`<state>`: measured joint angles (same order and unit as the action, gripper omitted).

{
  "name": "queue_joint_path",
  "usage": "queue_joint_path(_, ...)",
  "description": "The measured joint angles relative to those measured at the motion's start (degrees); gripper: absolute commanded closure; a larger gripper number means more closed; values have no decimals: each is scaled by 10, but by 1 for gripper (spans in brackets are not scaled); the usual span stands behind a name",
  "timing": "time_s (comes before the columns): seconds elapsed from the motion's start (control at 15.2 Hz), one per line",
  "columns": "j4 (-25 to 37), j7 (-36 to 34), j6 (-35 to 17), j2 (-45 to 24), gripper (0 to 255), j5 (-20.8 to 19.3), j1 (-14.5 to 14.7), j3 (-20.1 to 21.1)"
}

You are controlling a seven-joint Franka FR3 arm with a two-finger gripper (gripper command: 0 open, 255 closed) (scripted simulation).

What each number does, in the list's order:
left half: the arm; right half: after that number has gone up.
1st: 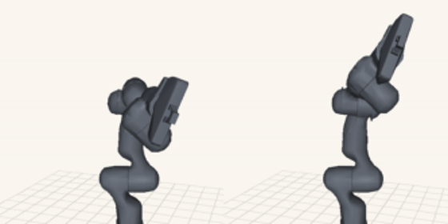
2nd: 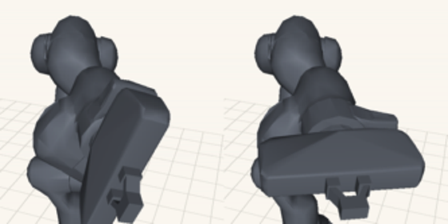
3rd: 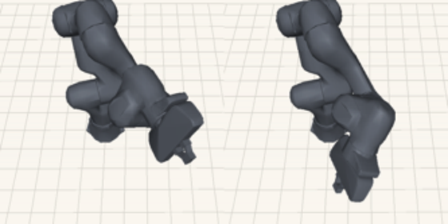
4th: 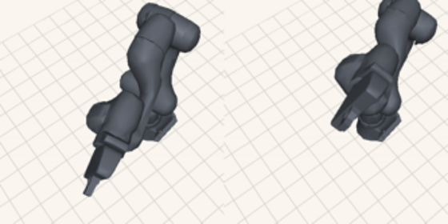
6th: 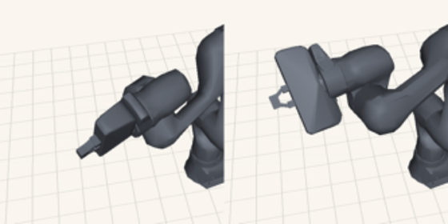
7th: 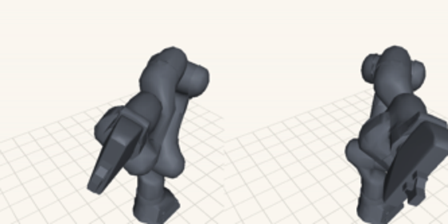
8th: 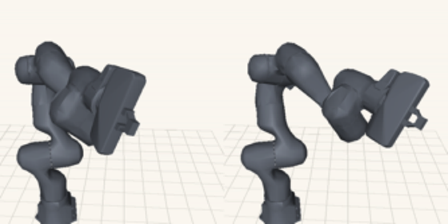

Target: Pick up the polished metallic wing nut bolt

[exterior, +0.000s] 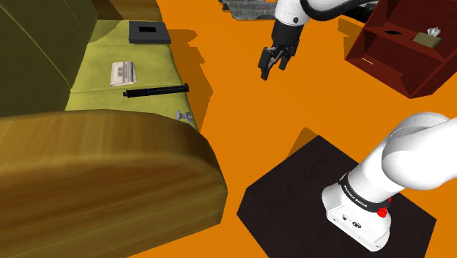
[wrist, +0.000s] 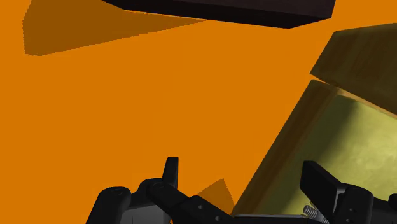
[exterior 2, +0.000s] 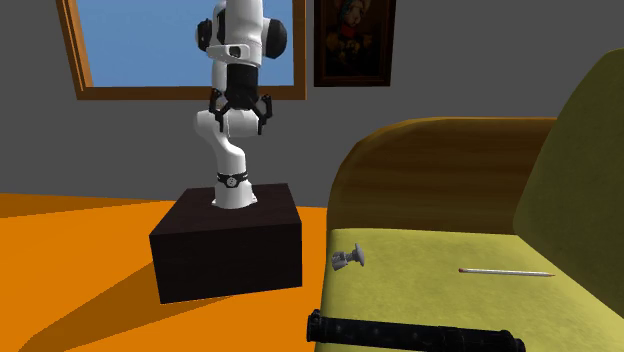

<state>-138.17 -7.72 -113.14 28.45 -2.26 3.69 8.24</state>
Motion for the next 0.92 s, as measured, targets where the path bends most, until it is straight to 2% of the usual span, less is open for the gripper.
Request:
queue_joint_path(0.46, 31, -27, -116, -132, 0, -26, 9, 38)
queue_joint_path(0.92, 87, -80, -210, -275, 0, -91, 19, 73)
